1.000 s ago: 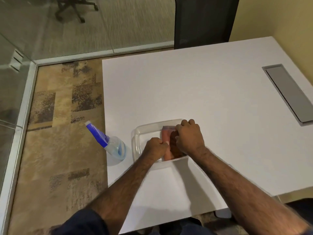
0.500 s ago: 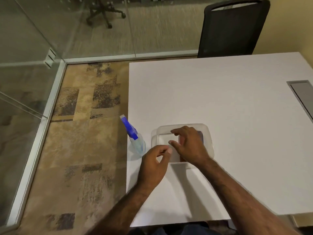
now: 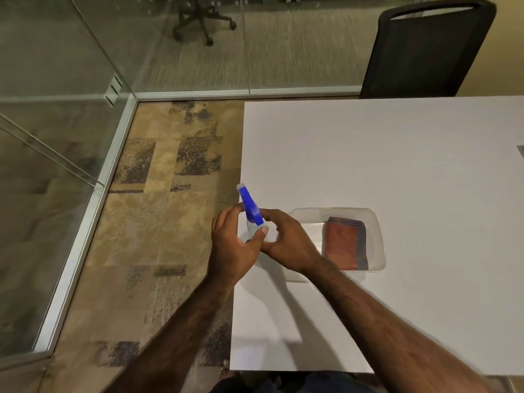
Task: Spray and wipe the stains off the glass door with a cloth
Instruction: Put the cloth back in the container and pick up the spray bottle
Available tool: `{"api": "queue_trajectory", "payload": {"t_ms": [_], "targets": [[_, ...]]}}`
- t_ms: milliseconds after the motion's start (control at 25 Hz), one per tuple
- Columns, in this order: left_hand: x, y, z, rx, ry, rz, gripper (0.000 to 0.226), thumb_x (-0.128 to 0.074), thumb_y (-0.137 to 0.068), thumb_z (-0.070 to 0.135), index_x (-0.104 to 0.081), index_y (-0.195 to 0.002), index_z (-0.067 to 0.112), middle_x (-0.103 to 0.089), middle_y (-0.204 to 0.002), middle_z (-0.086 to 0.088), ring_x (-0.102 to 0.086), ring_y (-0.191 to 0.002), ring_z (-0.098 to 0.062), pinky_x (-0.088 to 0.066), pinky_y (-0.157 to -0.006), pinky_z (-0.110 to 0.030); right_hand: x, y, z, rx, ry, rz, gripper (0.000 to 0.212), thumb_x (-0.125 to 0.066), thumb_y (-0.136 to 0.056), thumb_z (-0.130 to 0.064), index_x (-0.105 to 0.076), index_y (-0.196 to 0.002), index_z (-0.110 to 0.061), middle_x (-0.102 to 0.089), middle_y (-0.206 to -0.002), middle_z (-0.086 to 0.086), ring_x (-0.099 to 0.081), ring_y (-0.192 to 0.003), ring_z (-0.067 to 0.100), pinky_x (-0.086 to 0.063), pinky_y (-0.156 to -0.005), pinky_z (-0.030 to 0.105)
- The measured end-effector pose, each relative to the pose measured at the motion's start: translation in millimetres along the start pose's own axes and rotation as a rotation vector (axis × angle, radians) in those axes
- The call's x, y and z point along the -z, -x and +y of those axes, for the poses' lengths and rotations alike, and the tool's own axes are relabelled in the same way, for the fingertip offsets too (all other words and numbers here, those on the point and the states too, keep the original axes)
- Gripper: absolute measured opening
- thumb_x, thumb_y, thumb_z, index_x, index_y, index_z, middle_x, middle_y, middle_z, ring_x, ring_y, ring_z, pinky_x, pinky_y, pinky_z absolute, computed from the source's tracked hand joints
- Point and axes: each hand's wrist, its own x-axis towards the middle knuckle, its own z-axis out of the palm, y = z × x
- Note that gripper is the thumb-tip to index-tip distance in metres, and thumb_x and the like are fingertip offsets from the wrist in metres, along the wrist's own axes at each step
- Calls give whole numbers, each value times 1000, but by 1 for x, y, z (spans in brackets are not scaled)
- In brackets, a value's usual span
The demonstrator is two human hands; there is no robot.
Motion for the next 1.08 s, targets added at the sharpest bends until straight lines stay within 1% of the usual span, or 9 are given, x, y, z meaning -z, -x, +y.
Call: {"api": "queue_trajectory", "payload": {"t_ms": [120, 200, 320, 560, 680, 840, 920, 1000, 1080], "targets": [[-1, -11, 1, -38, -11, 23, 47, -92, -87, 24, -74, -127, 5, -75, -120, -7, -62, -111, -15, -57, -104, -43, -6, -4, -4, -12, 16, 21, 48, -80, -99, -32, -68, -144, -23, -72, -143, -4, -64, -126, 15, -55, -111, 43], [2, -13, 6, -25, -3, 23, 43, -92, -87, 23, -76, -124, 8, -76, -117, -4, -62, -107, -10, -56, -103, -33, -1, -2, -10, 5, 15, 10, 48, -79, -100, -33, -68, -145, -23, -72, -145, -4, -64, -129, 18, -54, -113, 46], [11, -18, 26, -86, 20, -3, 36, -94, -85, 24, -78, -115, 11, -77, -111, -1, -66, -102, -9, -47, -95, -7, 20, 4, -18, 56, -48, 49, 44, -80, -99, -32, -71, -141, -27, -74, -139, -11, -66, -123, 10, -55, -109, 40], [30, -27, 106, -207, 97, -29, 43, -94, -83, 32, -79, -117, 11, -75, -110, 0, -67, -99, -14, -52, -91, -19, 87, 28, -54, 148, -164, 179, 34, -82, -97, -33, -69, -125, -47, -74, -121, -31, -69, -114, 5, -55, -93, 25], [27, -33, 133, -255, 118, -70, 50, -92, -83, 40, -77, -123, 14, -72, -111, 7, -65, -93, -3, -48, -83, -4, 118, 36, -59, 157, -162, 198, 32, -83, -97, -33, -72, -126, -38, -77, -122, -21, -70, -113, 9, -56, -92, 26], [10, -40, 142, -212, 176, -180, 61, -82, -79, 58, -75, -127, 21, -67, -107, 16, -64, -91, 7, -47, -77, -4, 139, 41, -46, 117, -135, 201, 39, -85, -96, -33, -74, -133, -27, -78, -125, -13, -71, -113, 11, -57, -93, 32], [-4, -40, 137, -194, 197, -220, 49, -86, -80, 53, -74, -121, 28, -68, -104, 21, -67, -94, 9, -50, -77, -3, 140, 41, -31, 96, -126, 194, 38, -86, -95, -30, -75, -132, -28, -78, -125, -15, -70, -113, 9, -57, -94, 33], [-17, -37, 129, -172, 185, -251, 38, -91, -82, 43, -69, -113, 36, -65, -101, 31, -63, -97, 18, -49, -78, 2, 137, 41, -12, 60, -120, 171, 38, -86, -95, -30, -75, -131, -29, -77, -127, -16, -69, -115, 8, -56, -94, 33], [-31, -31, 119, -162, 174, -271, 36, -93, -82, 36, -68, -108, 41, -65, -99, 32, -63, -98, 16, -49, -81, 0, 130, 41, 7, 26, -126, 149, 38, -85, -95, -31, -74, -131, -31, -77, -127, -17, -69, -114, 6, -53, -92, 31]]}}
